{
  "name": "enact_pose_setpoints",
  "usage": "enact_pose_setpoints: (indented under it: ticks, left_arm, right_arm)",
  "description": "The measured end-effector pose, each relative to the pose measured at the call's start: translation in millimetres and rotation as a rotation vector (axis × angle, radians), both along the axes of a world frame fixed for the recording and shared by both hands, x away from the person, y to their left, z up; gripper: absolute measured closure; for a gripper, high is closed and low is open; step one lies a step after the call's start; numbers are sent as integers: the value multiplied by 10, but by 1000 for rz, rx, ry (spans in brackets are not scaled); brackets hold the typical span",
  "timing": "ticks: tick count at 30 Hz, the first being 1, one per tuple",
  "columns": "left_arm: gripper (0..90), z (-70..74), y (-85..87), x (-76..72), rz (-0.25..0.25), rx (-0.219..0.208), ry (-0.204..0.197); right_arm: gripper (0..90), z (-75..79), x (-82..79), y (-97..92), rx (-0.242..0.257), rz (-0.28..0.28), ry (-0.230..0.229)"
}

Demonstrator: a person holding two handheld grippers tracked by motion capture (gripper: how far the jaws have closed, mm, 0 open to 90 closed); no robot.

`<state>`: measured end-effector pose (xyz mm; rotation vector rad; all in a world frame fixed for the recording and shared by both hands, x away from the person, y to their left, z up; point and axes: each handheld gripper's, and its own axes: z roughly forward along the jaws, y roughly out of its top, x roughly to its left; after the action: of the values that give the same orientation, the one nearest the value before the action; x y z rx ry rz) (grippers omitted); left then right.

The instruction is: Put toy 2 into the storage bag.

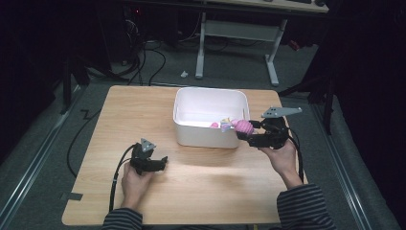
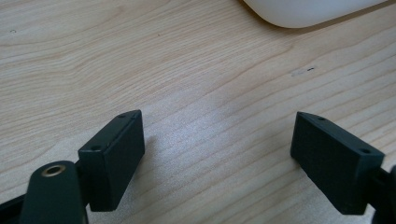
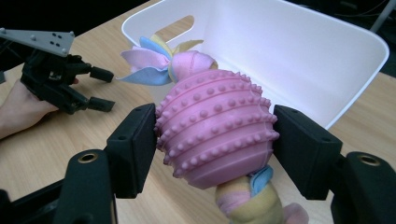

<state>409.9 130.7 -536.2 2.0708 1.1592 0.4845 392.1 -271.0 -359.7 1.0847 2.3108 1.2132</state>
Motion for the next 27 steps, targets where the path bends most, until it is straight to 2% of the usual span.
enact_pose_setpoints:
  ticks: [6, 12, 20, 27]
  left_arm:
    - [184, 0, 2, 0, 3, -3, -1]
    - [188, 0, 4, 0, 3, -2, -1]
    - [190, 0, 4, -1, 4, -4, -1]
    - [192, -1, 3, -1, 6, -3, -3]
  right_arm:
    - [333, 158, 102, 50, -14, -5, -24]
    - [336, 254, 232, 126, -32, -14, -32]
    - [337, 314, 417, 308, -73, 8, -29]
    - [336, 296, 596, 468, -115, 28, -20]
